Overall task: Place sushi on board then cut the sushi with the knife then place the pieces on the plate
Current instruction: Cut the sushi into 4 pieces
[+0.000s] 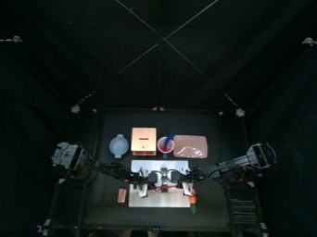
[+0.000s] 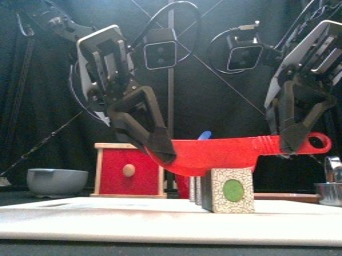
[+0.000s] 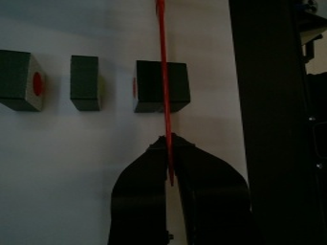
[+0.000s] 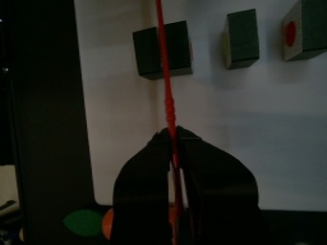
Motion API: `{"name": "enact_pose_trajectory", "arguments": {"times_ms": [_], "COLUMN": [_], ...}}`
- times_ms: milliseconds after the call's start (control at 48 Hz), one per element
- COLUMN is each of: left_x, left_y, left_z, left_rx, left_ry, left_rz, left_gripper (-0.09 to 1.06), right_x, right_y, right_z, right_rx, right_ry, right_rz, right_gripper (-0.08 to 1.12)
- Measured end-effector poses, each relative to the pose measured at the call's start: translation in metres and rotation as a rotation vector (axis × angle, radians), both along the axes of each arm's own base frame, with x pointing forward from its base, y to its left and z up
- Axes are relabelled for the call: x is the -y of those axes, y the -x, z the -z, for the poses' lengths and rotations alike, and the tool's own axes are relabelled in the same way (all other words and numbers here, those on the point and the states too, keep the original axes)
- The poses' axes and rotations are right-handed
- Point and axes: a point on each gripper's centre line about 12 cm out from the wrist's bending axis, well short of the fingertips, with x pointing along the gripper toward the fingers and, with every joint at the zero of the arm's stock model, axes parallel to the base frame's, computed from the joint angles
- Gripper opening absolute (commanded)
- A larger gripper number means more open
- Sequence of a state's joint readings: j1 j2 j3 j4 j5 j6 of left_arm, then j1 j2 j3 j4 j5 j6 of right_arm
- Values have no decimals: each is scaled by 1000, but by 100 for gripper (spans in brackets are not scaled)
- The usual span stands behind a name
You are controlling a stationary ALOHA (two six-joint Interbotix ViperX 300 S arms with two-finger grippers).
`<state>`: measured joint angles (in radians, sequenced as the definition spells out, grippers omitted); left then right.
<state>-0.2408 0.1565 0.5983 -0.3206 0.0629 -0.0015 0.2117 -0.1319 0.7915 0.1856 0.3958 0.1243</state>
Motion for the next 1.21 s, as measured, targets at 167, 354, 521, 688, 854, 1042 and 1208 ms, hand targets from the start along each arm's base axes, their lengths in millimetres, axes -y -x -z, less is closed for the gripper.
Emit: {"name": "enact_pose_trajectory", "arguments": {"times_ms": [167,354,521,688,854,1042,1208], "left_x": [0,1,3,11,20,21,21], "left_y": [-1,-2,-1,0,2,2,2], "left_z": [7,18,22,21,17,17,13], "left_rx": [-18,-45,-58,-57,-51,-54,-46], "left_ry": [1,4,7,18,37,47,48], "left_rz": [-5,-14,-12,-5,0,-5,-4], "left_gripper": [40,40,40,40,40,40,40], "right_x": [-1,-7,-12,-23,-31,-33,-33], "right_y": [-2,-4,-6,-5,-4,-5,-5], "right_z": [7,22,30,29,27,25,18], "right_rx": [-21,-69,-94,-97,-96,-94,-73], "right_ry": [-1,-6,-14,-40,-62,-70,-74], "right_rz": [3,3,3,-2,-3,1,-4], "right_gripper": [29,29,29,29,29,29,29]}}
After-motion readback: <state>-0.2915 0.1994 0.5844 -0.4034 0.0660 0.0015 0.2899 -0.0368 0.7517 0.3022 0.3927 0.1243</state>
